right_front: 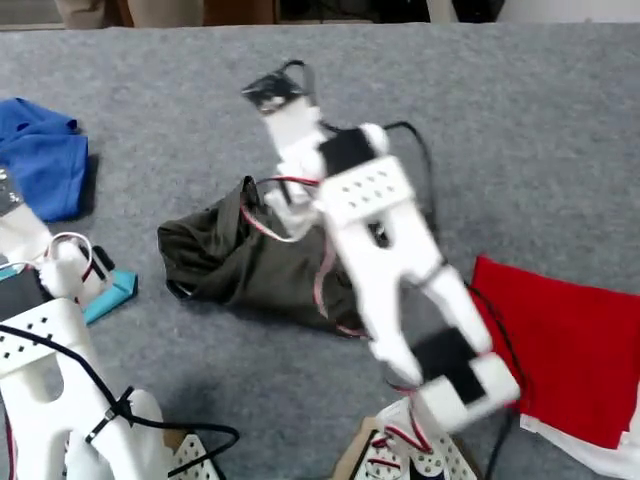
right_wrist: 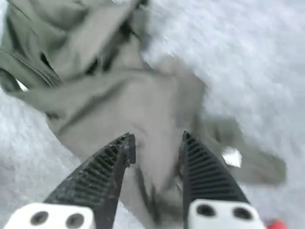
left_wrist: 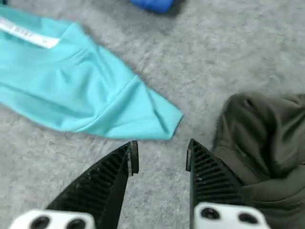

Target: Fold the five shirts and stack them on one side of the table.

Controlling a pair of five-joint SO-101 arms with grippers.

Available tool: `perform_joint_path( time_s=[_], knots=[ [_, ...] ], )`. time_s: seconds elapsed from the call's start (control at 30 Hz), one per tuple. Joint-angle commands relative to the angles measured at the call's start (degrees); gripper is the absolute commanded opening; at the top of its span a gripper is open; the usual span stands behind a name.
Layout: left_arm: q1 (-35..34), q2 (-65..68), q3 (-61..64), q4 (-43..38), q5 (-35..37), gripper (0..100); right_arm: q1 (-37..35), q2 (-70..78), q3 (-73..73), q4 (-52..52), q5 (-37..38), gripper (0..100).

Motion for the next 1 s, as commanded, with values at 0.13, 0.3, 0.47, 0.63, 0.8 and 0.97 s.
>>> perform_joint_path(
  time_s=[0.13,0.3,0.47,0.63,0.8,0.97],
  knots=[
    [-7.21,-1.01,-0.35,0.35,0.0,18,-7.69,28.97,-28.79,3.34,-5.8,15.2],
    [-11.16,-1.01,0.0,0.35,-0.09,18,-11.74,44.97,-49.54,11.34,-6.07,15.2],
    [-12.75,-1.1,0.79,0.35,-1.85,18,-12.26,58.24,-67.3,14.68,-6.07,15.2],
    [-12.84,-1.1,1.85,0.26,-3.16,18,-11.47,66.15,-77.32,16.35,-6.07,10.8],
    [-12.84,-1.19,1.85,0.26,-3.16,18,-10.42,63.78,-85.41,16.35,-6.07,2.6],
    [-12.66,-1.1,1.85,0.09,-3.16,18,-7.78,55.43,-84.79,16.0,-6.07,2.6]
  ],
)
